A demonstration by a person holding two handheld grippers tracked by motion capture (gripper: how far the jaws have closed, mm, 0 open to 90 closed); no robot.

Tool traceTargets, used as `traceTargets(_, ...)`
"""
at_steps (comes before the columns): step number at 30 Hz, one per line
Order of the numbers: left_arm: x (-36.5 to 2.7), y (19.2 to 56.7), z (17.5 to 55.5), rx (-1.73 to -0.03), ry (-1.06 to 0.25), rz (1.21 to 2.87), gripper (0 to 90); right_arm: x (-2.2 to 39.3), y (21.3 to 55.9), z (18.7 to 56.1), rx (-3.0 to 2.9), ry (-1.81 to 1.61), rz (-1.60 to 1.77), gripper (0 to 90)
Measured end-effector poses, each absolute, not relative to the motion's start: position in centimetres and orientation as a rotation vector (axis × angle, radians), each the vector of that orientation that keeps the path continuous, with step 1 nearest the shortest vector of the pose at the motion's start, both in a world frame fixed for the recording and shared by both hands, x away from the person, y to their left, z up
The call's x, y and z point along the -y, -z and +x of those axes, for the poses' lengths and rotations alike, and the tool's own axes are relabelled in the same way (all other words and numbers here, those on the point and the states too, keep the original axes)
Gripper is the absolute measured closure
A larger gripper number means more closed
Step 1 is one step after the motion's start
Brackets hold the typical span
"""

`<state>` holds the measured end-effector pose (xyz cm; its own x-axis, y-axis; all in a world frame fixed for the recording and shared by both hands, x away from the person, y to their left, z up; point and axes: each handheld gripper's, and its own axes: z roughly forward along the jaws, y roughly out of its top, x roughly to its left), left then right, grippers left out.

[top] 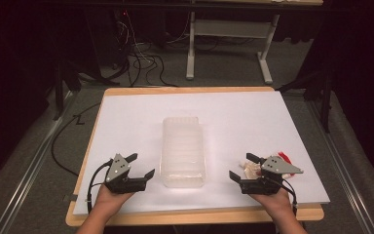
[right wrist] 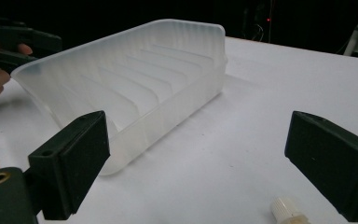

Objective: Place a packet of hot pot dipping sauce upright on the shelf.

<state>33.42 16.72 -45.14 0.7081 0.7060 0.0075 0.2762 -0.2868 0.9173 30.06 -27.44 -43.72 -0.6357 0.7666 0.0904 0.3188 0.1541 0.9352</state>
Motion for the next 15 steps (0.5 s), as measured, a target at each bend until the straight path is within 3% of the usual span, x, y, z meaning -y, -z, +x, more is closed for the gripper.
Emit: traceTargets(15, -16.69, 45.18, 33.46, -0.769, -0.509, 1.863, 16.8, 28.32, 43.71, 29.98, -2.008, -1.483, 1.064, 8.3)
